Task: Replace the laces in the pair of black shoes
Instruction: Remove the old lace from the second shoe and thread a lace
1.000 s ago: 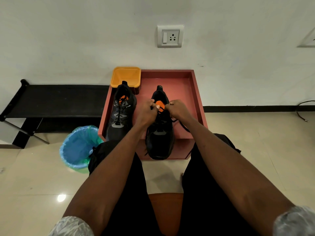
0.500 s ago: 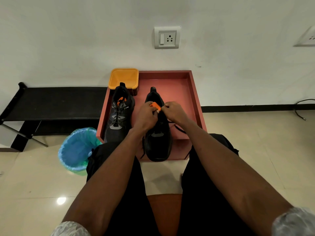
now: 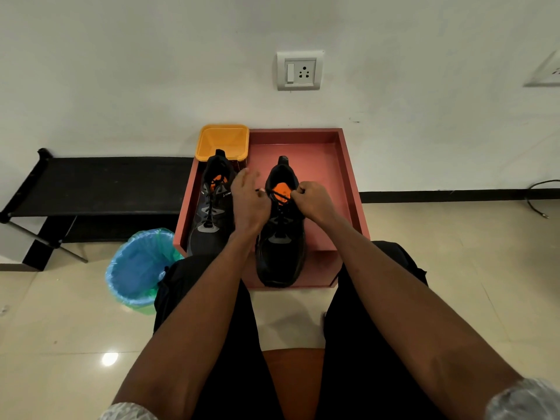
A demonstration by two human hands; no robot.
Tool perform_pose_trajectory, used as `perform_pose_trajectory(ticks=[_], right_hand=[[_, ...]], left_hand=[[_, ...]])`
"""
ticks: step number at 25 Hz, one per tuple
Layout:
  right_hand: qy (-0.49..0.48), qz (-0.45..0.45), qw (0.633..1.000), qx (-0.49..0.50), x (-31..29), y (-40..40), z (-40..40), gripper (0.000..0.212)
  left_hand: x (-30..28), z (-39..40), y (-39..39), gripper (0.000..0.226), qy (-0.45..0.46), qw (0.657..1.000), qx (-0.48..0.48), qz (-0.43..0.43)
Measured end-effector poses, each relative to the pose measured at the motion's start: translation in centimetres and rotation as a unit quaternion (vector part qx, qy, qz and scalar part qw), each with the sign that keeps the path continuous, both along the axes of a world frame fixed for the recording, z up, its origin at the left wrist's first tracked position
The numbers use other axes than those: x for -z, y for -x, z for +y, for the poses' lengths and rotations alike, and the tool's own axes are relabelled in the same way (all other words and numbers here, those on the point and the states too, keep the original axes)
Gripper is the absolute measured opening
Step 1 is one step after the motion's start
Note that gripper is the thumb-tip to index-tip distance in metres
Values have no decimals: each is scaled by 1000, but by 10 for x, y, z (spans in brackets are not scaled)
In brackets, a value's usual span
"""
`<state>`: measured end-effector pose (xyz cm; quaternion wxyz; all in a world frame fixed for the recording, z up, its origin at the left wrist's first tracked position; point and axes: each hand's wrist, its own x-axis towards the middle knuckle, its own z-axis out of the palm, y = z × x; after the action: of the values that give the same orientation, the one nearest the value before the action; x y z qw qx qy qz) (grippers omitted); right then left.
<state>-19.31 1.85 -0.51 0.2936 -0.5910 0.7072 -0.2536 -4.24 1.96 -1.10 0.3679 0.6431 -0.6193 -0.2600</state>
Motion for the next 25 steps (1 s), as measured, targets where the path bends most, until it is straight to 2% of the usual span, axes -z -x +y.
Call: perform_pose_trajectory(ticks=[3, 6, 8, 9, 10, 12, 13, 14, 15, 17, 18, 20, 21, 23, 25], right_hand=[[4, 0, 1000, -4, 1, 1, -1, 37], [7, -9, 1000, -2, 1, 1, 0, 39], [11, -17, 1000, -4, 1, 3, 0, 41], [10, -20, 1000, -2, 1, 4, 0, 41], [7, -20, 1000, 2, 0, 4, 0, 40], [0, -14, 1000, 9, 0, 5, 0, 36], [0, -11, 1000, 8, 1, 4, 0, 34], [1, -10, 1000, 5, 1, 2, 0, 32], [1, -12, 1000, 2, 2, 1, 1, 30], [3, -22, 1000, -1, 3, -2, 1, 27], [6, -24, 1000, 0, 3, -3, 1, 28], [11, -20, 1000, 2, 2, -3, 2, 32], [13, -18, 1000, 0, 2, -3, 2, 33], [16, -15, 1000, -4, 2, -3, 3, 33], [12, -13, 1000, -1, 2, -2, 3, 32]], left_hand=[[19, -5, 7, 33, 21, 976, 147, -159], [23, -5, 10, 26, 27, 976, 151, -153], [12, 0, 11, 22, 77, 990, 79, -84], [4, 1, 10, 21, 95, 995, 2, -10], [-5, 0, 8, 19, 107, 987, -92, 81], [-18, -3, -4, 17, 115, 928, -264, 238], [-19, -6, -12, 17, 101, 907, -318, 258], [-18, -8, -17, 19, 87, 908, -338, 234], [-16, -9, -19, 25, 78, 928, -318, 176], [-8, -7, -11, 37, 74, 985, -150, 31], [-3, -5, -4, 38, 60, 996, -43, -46], [6, 1, 6, 34, 14, 980, 113, -162], [11, 0, 6, 31, -6, 972, 148, -183], [11, 1, 7, 26, -6, 976, 150, -160], [3, 6, 9, 21, 43, 994, 83, -53]])
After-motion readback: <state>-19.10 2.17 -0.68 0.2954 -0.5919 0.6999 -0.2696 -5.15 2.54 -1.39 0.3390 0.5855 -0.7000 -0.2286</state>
